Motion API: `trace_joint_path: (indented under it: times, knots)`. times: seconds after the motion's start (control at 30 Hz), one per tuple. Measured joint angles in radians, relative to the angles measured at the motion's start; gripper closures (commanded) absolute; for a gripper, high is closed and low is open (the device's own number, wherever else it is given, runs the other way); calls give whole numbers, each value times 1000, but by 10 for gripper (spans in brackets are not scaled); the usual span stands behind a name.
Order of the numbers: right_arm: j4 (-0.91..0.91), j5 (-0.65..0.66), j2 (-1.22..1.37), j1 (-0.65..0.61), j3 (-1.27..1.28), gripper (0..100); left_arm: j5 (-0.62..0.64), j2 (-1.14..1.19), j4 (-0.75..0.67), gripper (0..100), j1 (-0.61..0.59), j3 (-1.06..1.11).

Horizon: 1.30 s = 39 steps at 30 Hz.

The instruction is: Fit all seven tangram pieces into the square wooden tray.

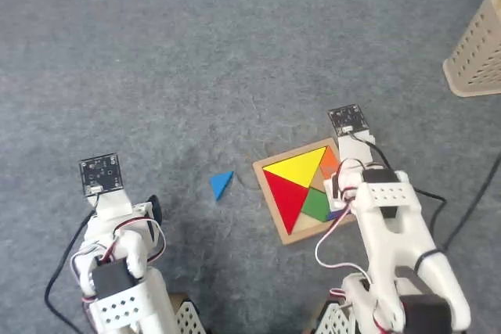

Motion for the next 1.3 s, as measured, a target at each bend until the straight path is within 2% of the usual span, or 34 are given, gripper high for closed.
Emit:
trace_joint_path:
  times: [0.43,0.93,1.3]
  knots:
    - [81,-48,172,-17,-163,894,0,0,0,784,0,0]
    - [86,-135,319,-25,-310,894,0,0,0,784,0,0]
    - [86,-141,344,-55,-344,892,0,0,0,784,0,0]
